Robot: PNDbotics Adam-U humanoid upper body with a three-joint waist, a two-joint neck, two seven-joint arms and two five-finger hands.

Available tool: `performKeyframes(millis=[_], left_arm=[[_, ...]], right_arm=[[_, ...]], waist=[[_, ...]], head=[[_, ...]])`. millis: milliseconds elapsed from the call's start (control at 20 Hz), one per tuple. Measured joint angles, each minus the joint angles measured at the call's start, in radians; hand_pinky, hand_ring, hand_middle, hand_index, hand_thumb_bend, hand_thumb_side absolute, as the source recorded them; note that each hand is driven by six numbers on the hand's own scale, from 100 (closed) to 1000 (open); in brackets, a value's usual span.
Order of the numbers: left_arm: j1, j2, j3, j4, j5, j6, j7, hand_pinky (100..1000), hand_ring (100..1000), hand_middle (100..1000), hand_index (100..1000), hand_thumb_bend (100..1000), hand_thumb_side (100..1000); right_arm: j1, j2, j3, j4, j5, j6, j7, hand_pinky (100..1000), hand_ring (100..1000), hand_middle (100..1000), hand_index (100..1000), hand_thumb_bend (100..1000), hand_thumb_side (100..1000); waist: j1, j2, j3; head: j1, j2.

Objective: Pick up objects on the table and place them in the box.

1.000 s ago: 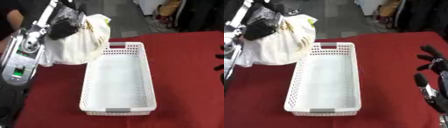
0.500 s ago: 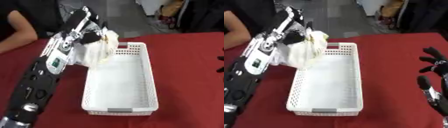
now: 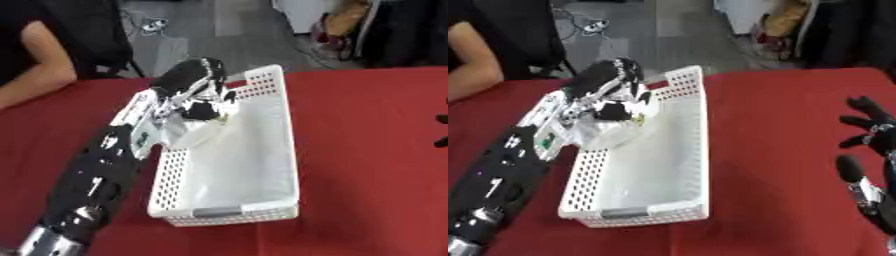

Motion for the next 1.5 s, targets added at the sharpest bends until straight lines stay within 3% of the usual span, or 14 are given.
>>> performKeyframes(millis=[200, 500, 700, 900, 1050, 1100, 1250, 1300, 1500], left_arm=[[0.015, -0.005, -0.009, -0.003, -0.011, -0.048, -0.017, 755, 848, 915, 922, 1000, 923], [0.016, -0.003, -0.022, -0.045, 0.026, -0.057, -0.016, 786, 873, 929, 931, 1000, 964], [0.016, -0.002, -0.035, -0.114, 0.084, -0.056, -0.016, 811, 894, 943, 942, 1000, 1000], [0.016, 0.008, -0.044, -0.224, 0.166, -0.040, -0.008, 826, 900, 942, 944, 1000, 968], [0.016, 0.016, -0.053, -0.357, 0.278, -0.017, 0.005, 831, 900, 942, 942, 1000, 926], [0.016, 0.020, -0.057, -0.411, 0.328, -0.006, 0.007, 836, 894, 942, 937, 1000, 875], [0.039, 0.033, -0.052, -0.580, 0.516, 0.035, 0.022, 830, 885, 944, 929, 1000, 804], [0.052, 0.040, -0.041, -0.632, 0.588, 0.049, 0.032, 813, 881, 948, 925, 996, 747], [0.111, 0.068, 0.065, -0.800, 0.863, 0.097, 0.106, 803, 884, 970, 926, 996, 724]], right_arm=[[0.000, 0.000, 0.000, 0.000, 0.000, 0.001, 0.001, 558, 797, 892, 1000, 547, 937], [0.000, 0.000, 0.000, 0.002, 0.000, 0.000, 0.004, 558, 797, 891, 1000, 548, 935], [0.000, 0.000, 0.000, 0.006, 0.000, -0.001, 0.005, 558, 797, 891, 1000, 547, 935], [0.000, 0.000, 0.000, 0.006, 0.000, -0.002, 0.006, 558, 797, 891, 1000, 548, 933], [0.000, 0.000, 0.001, 0.006, 0.000, -0.001, 0.007, 558, 797, 891, 1000, 547, 934], [0.000, 0.000, 0.002, 0.006, 0.000, 0.000, 0.008, 558, 797, 891, 1000, 547, 934], [0.000, 0.000, 0.003, 0.006, 0.000, 0.000, 0.008, 557, 797, 891, 1000, 546, 935], [0.000, 0.000, 0.003, 0.006, 0.000, 0.000, 0.008, 557, 797, 891, 1000, 546, 935], [0.000, 0.000, 0.001, 0.006, 0.000, 0.000, 0.008, 557, 797, 891, 1000, 546, 933]], waist=[[0.000, 0.000, 0.001], [0.000, 0.001, 0.005], [0.000, 0.002, 0.005], [0.000, 0.002, 0.005], [0.001, 0.002, 0.005], [0.001, 0.002, 0.005], [0.001, 0.002, 0.006], [0.001, 0.002, 0.007], [0.001, 0.002, 0.014]], head=[[0.000, 0.000], [0.001, 0.000], [0.001, 0.000], [0.001, 0.000], [0.001, 0.000], [0.001, 0.000], [0.001, -0.001], [0.000, -0.004], [-0.010, -0.021]])
